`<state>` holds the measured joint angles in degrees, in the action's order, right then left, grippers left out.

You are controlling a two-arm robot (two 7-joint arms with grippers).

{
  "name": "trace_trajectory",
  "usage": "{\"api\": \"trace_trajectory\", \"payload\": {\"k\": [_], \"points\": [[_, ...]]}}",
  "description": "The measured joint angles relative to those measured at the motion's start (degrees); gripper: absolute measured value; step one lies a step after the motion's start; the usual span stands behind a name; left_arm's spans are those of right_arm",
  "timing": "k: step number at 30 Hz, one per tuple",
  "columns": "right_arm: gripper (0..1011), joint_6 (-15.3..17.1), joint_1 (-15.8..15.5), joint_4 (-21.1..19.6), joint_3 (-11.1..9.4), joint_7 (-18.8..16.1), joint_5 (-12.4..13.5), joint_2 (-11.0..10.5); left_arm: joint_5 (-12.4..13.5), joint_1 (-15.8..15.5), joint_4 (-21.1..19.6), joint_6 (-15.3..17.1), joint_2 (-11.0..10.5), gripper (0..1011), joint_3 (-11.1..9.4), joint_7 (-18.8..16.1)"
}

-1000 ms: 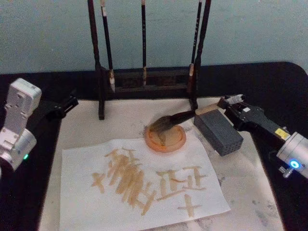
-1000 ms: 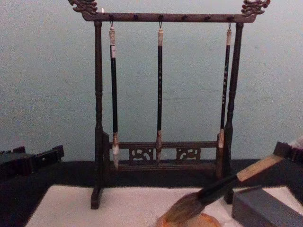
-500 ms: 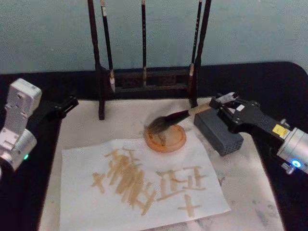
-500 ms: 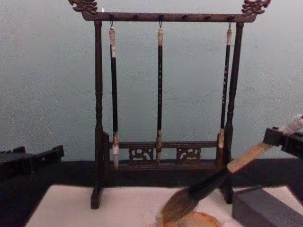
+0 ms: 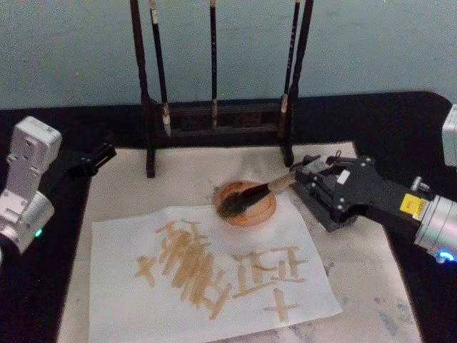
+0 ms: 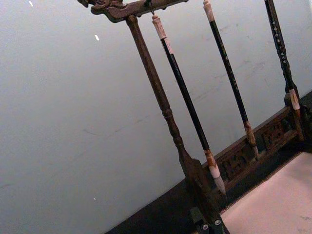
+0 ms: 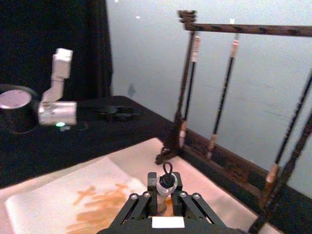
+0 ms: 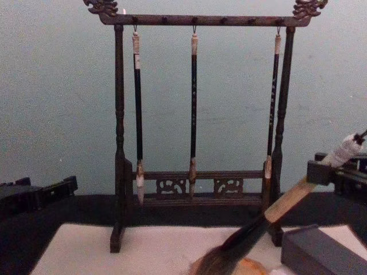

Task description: Pick up the brush from the inkstone, write on the paper, then place the brush back to its original position.

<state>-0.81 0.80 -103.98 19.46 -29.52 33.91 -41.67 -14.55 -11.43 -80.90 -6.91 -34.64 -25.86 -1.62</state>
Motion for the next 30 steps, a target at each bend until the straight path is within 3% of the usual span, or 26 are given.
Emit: {"api": "trace_trajectory", "payload": {"k": [7,15,30], "points": [[161,-1.36,-2.37,-4.03,-0.41,-2.33,-1.27,-1.31,0.0,0.0,0.0,0.0,0.0,1002,0.0,0.0],[161,-2.7,-3.96,-5.76,0.0,-4.11,-1.79,-1.37,0.0,0.0,0.0,0.0,0.0,1000,0.0,0.0],[163,-2.52,-3.7,-3.13,3.3,-5.7,-2.16,0.54,0.0,0.0,0.0,0.0,0.0,1000,0.0,0.0]]}}
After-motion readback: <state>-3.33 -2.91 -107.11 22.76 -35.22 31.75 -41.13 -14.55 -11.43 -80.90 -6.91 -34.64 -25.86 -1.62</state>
